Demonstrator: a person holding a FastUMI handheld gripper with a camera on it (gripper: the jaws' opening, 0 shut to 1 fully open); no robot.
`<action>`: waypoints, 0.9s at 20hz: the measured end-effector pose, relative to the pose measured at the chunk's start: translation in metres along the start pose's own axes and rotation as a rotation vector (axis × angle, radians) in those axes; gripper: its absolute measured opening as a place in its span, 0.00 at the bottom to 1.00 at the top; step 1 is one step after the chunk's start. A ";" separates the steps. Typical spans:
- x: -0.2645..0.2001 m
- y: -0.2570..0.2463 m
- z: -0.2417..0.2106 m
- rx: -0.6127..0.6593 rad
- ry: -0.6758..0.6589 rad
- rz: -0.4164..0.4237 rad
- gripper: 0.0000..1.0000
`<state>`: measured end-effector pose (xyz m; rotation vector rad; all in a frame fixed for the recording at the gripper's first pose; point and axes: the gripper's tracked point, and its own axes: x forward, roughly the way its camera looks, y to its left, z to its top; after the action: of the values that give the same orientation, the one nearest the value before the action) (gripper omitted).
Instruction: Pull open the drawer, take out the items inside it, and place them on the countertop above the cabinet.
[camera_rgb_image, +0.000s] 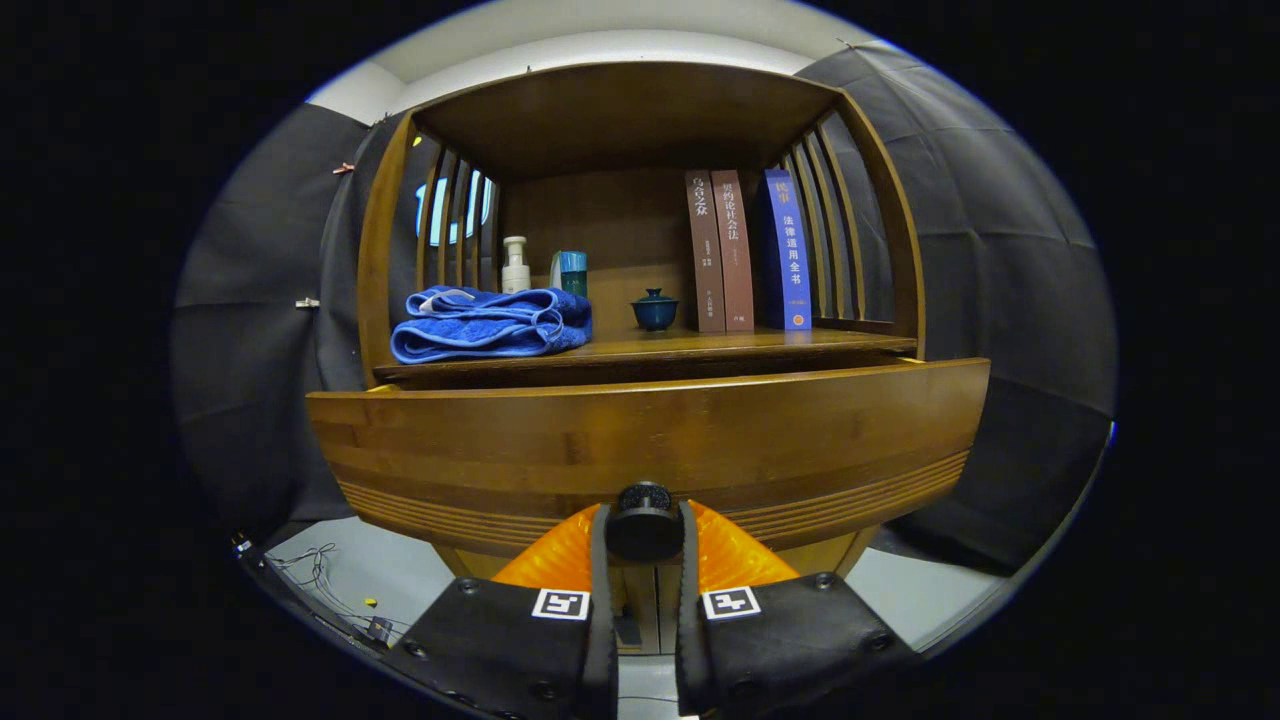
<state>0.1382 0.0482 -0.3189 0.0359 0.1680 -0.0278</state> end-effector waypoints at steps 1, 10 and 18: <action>-0.008 0.000 -0.001 0.002 0.000 0.003 0.27; -0.054 -0.001 -0.009 -0.001 0.016 0.016 0.27; -0.080 -0.002 -0.018 0.014 0.033 0.018 0.27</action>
<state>0.0566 0.0488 -0.3234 0.0522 0.2006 -0.0103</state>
